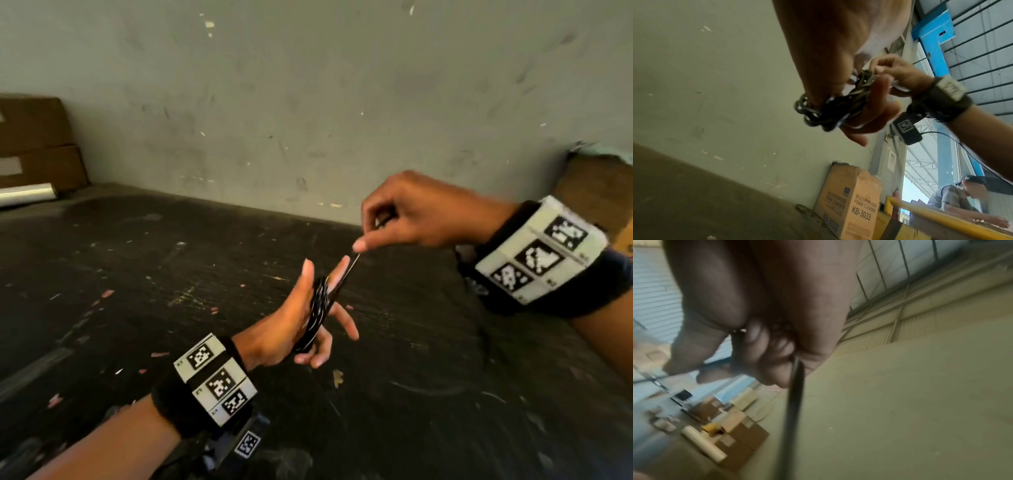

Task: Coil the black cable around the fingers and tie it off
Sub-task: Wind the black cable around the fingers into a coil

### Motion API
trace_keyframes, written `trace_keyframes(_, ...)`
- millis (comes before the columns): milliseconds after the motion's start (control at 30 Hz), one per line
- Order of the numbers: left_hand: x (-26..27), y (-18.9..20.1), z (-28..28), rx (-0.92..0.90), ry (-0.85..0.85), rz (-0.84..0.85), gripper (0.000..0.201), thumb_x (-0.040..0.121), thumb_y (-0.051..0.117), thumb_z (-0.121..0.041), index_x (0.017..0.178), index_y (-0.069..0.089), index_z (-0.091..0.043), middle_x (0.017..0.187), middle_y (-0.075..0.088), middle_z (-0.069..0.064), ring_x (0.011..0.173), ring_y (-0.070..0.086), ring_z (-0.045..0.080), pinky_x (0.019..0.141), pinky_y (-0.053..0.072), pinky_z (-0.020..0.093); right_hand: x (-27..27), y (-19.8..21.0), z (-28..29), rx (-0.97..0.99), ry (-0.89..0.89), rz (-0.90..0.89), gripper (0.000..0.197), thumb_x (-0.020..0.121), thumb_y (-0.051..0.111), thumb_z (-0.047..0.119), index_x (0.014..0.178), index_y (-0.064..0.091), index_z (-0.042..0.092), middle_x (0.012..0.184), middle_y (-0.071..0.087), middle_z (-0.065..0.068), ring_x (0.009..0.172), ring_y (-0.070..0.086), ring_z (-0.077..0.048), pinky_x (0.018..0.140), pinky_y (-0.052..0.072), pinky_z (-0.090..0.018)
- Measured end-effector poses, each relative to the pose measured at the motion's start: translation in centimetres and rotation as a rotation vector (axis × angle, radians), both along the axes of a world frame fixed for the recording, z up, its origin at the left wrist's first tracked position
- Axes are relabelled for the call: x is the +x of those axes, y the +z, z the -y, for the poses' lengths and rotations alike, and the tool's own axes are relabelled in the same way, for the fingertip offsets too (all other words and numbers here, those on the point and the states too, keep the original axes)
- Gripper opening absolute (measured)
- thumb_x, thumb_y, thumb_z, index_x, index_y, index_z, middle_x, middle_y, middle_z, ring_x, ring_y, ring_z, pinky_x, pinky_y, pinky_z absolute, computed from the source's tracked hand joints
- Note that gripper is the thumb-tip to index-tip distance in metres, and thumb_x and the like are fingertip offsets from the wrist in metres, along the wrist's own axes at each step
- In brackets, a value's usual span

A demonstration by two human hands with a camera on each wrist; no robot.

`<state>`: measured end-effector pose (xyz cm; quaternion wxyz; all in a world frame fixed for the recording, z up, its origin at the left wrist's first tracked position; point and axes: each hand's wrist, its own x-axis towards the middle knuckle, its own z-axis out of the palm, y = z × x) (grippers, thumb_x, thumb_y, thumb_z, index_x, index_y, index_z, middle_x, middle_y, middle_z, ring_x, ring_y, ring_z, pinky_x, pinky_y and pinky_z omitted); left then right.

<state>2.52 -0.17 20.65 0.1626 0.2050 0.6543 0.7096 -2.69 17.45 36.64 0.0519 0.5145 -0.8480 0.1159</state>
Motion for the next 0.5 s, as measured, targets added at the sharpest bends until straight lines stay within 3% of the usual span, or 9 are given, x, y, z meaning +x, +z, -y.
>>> trace_keyframes(67, 0.6, 0.4, 0.1, 0.035, -0.090, 0.031, 0.102, 0.053, 0.032, -0.096, 0.144, 0.011, -0.056, 0.105, 0.060, 0.025, 0.043, 0.054, 0.013, 0.030, 0.033, 0.016, -1.2, 0.5, -0.7, -0.059, -0.034, -0.058, 0.028, 0.074, 0.075, 0.037, 0.067, 0.068, 0.011, 0.050, 0.051, 0.008, 0.046, 0.046, -0.002, 0.046, 0.033, -0.012)
trace_keyframes(200, 1.2, 1.8, -0.1, 0.070, -0.250, 0.058, 0.102, 0.055, 0.033, -0.094, 0.146, 0.013, -0.052, 0.107, 0.058, 0.027, 0.043, 0.056, 0.013, 0.029, 0.035, 0.017, -2.9, -1.5, -1.2, -0.201, -0.035, -0.049, 0.035, 0.071, 0.068, 0.048, 0.063, 0.062, 0.015, 0.049, 0.049, 0.009, 0.044, 0.044, -0.006, 0.046, 0.031, -0.013)
trace_keyframes(300, 1.6, 3.1, -0.2, 0.160, -0.343, 0.073, 0.104, 0.055, 0.034, -0.093, 0.147, 0.015, -0.049, 0.112, 0.058, 0.028, 0.047, 0.062, 0.018, 0.031, 0.042, 0.018, -4.2, -5.2, -1.0, -0.316, -0.072, 0.066, 0.033, 0.079, 0.063, 0.042, 0.061, 0.061, 0.014, 0.049, 0.047, 0.007, 0.045, 0.039, -0.004, 0.047, 0.033, -0.018)
trace_keyframes(400, 1.6, 4.8, -0.3, 0.308, -0.365, 0.101, 0.107, 0.051, 0.039, -0.092, 0.146, 0.020, -0.048, 0.122, 0.056, 0.032, 0.057, 0.069, 0.028, 0.036, 0.052, 0.026, -4.0, -9.4, -0.6, -0.390, -0.076, 0.207, 0.030, 0.090, 0.054, 0.037, 0.067, 0.066, 0.023, 0.059, 0.064, 0.003, 0.052, 0.057, -0.013, 0.052, 0.048, -0.027)
trace_keyframes(500, 0.6, 6.0, -0.2, 0.428, -0.264, 0.076, 0.106, 0.051, 0.032, -0.093, 0.147, 0.018, -0.048, 0.133, 0.053, 0.031, 0.067, 0.071, 0.033, 0.043, 0.058, 0.034, -2.4, -13.5, 0.6, -0.431, -0.091, 0.294, 0.018, 0.094, 0.053, 0.009, 0.093, 0.071, 0.005, 0.088, 0.072, -0.008, 0.079, 0.069, -0.018, 0.071, 0.058, -0.032)
